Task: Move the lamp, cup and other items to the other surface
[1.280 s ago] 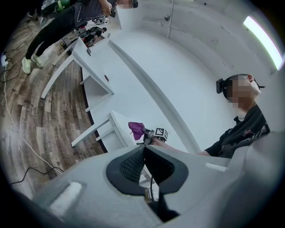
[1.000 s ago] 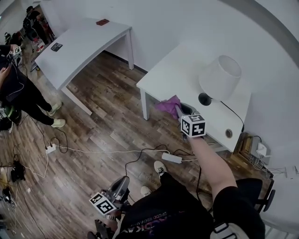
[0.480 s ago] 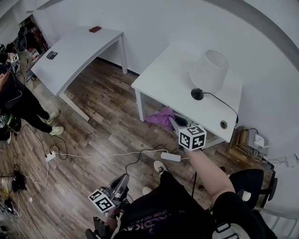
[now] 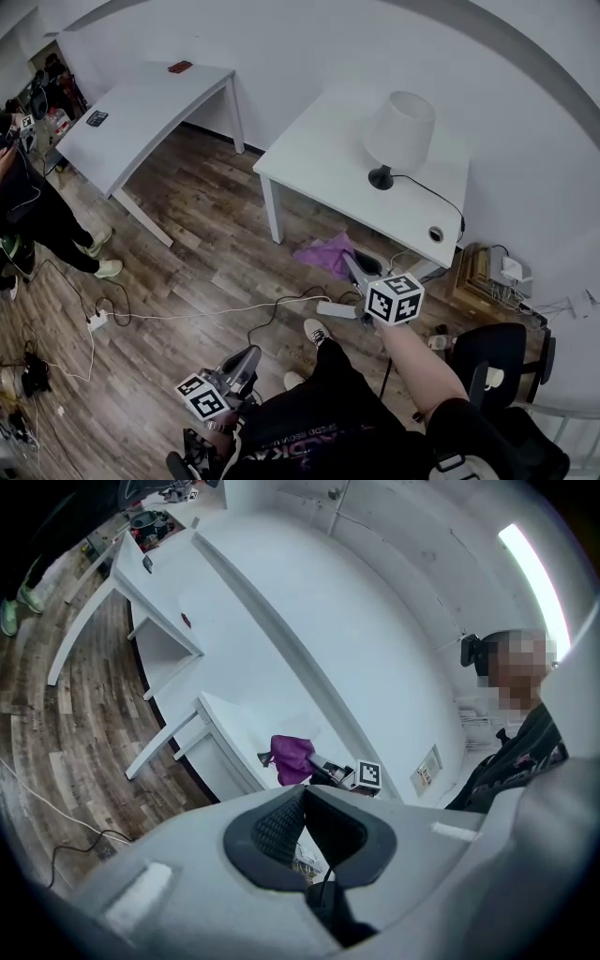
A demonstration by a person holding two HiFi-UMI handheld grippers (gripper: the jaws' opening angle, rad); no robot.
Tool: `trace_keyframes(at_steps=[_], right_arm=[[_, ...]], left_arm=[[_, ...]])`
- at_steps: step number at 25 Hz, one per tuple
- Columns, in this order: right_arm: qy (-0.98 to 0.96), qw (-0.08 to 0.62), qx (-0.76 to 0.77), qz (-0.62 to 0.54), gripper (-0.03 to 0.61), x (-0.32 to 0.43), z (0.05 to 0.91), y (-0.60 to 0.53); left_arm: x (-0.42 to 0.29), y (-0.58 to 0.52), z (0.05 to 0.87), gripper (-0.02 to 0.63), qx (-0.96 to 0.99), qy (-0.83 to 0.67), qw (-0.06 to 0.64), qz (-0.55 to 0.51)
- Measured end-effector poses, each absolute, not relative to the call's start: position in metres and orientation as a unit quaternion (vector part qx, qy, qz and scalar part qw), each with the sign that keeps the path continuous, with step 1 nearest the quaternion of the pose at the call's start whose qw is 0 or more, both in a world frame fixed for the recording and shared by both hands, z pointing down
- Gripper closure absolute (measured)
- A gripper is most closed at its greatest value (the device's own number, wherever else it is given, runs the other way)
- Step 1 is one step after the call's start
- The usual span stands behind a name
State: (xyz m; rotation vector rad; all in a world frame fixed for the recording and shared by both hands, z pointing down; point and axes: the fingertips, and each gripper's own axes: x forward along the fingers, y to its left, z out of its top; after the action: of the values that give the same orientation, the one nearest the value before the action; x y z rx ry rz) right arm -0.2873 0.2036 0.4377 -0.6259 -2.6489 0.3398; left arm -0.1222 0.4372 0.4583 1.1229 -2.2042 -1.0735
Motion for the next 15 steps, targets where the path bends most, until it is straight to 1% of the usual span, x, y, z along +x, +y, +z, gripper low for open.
trace_keyframes(at_steps=[5, 8, 15], right_arm=[[-0.949, 0.179, -0.198, 0.165, 0.529, -0.23, 0.437, 0.191], [-0.95, 0.177, -0.193, 0.168, 0.529, -0.2, 0.439, 0.186], [-0.954, 0.173, -0.178, 0.165, 0.529, -0.162, 0.434, 0.163]], left_arm=[[-0.108, 0.427, 0.461, 0.614, 0.423, -0.791, 0.234, -0.376], [-0.104, 0.416, 0.463, 0.614, 0.435, -0.782, 0.241, -0.374], [-0.102, 0.372, 0.462, 0.614, 0.481, -0.753, 0.266, -0.362]])
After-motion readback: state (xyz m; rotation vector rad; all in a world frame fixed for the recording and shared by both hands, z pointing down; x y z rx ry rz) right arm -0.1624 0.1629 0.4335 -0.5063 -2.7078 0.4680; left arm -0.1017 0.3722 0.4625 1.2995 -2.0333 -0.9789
